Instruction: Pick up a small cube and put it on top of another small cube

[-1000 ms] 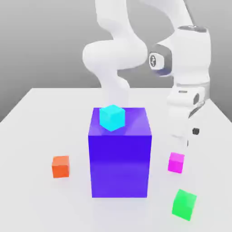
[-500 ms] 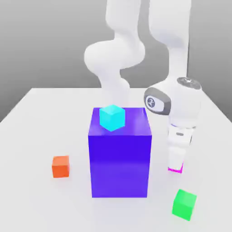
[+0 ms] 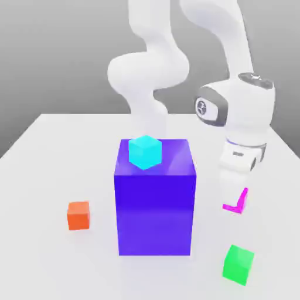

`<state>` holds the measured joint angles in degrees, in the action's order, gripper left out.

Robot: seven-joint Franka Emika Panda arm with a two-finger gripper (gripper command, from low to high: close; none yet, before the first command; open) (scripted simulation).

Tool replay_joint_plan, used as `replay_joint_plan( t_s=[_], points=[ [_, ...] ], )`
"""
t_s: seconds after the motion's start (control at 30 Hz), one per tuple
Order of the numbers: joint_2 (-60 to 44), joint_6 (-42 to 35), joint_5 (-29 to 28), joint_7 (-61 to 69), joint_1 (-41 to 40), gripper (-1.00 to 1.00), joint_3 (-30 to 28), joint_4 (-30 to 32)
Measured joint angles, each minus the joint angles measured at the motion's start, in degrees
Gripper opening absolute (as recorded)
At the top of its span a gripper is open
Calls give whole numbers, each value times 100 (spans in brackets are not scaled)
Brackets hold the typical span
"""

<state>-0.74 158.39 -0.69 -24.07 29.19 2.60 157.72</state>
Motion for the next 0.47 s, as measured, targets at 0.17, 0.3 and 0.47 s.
replay_joint_plan(
  t_s=[0.17,0.3,0.47],
  points=[
    [-352,-680,50,-568,-438,-100,-223,-1036],
    [-971,-402,83,-728,-506,-100,-288,-1378],
    [-1365,-45,87,-734,-509,100,-286,-1415]
  ],
)
